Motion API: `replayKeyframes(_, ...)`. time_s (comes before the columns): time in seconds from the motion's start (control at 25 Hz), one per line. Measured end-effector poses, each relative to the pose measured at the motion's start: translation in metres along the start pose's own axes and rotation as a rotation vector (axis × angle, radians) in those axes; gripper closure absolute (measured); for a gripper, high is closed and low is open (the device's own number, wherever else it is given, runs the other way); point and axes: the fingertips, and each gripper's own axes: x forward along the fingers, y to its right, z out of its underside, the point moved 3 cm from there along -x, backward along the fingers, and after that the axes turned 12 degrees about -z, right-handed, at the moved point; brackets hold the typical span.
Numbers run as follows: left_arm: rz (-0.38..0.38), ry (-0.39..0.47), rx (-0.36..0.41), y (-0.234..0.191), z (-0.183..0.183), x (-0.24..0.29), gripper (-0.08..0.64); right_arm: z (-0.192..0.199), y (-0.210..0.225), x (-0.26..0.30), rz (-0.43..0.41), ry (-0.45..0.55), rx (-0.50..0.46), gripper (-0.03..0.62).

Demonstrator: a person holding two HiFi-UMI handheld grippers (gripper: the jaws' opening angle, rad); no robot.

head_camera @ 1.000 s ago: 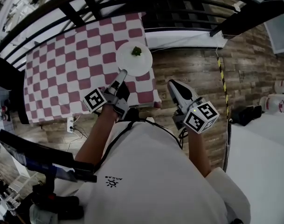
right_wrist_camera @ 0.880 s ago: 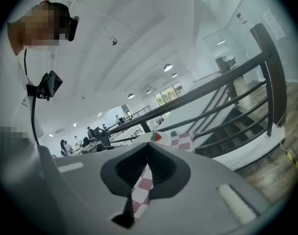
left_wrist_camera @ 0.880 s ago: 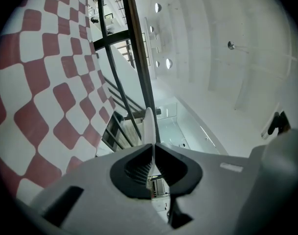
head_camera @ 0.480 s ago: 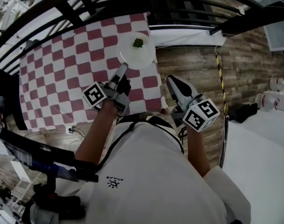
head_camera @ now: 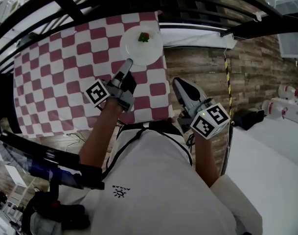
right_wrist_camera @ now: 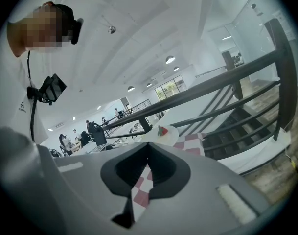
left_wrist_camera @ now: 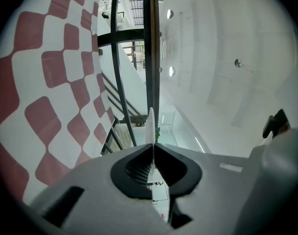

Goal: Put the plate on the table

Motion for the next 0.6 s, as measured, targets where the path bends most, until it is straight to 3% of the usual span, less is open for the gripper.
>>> replayKeyframes(0.6, -0.028, 0.199, -0.016, -0.038, -0.018, 0.052, 0.543, -0.004, 0.072, 0.037, -0.205, -0.136, -0.009, 0.583)
